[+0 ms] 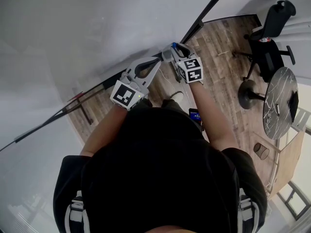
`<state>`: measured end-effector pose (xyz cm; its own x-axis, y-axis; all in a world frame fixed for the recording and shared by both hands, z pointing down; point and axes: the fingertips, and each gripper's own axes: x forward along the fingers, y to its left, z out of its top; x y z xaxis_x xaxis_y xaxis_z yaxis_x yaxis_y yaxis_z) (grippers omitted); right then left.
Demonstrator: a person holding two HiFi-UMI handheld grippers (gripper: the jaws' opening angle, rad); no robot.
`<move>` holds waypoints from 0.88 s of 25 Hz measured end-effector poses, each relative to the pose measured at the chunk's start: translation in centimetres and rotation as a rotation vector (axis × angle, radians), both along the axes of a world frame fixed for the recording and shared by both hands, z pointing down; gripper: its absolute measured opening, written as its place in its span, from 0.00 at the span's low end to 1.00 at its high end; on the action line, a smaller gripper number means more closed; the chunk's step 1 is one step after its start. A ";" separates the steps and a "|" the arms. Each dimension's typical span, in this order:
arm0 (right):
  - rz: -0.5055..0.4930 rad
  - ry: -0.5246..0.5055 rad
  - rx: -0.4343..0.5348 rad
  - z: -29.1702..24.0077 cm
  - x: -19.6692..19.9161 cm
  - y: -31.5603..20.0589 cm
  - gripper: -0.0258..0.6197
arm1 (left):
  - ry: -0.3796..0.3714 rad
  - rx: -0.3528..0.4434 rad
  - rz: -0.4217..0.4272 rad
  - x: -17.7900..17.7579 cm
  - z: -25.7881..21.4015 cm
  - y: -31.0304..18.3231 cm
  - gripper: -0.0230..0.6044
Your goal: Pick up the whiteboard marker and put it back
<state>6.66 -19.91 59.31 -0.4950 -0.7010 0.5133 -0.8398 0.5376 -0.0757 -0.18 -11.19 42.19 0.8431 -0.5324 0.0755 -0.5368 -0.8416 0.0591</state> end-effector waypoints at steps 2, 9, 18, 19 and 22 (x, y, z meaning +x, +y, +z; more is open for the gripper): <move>0.004 0.000 0.011 -0.3 0.1 0.1 0.18 | 0.000 -0.001 0.000 0.0 0.0 0.1 0.04; 0.026 -0.014 0.061 -3.4 1.4 0.4 0.20 | 0.000 0.018 0.013 0.3 -0.6 -0.1 0.04; -0.006 -0.058 0.168 -9.6 1.7 2.3 0.20 | 0.005 0.033 0.026 1.0 -1.9 0.1 0.04; -0.008 -0.065 0.180 -10.4 1.8 2.6 0.20 | 0.008 0.036 0.027 1.1 -2.1 0.1 0.04; -0.017 -0.090 0.210 -12.7 1.7 3.5 0.20 | 0.009 0.044 0.030 1.2 -2.6 0.1 0.04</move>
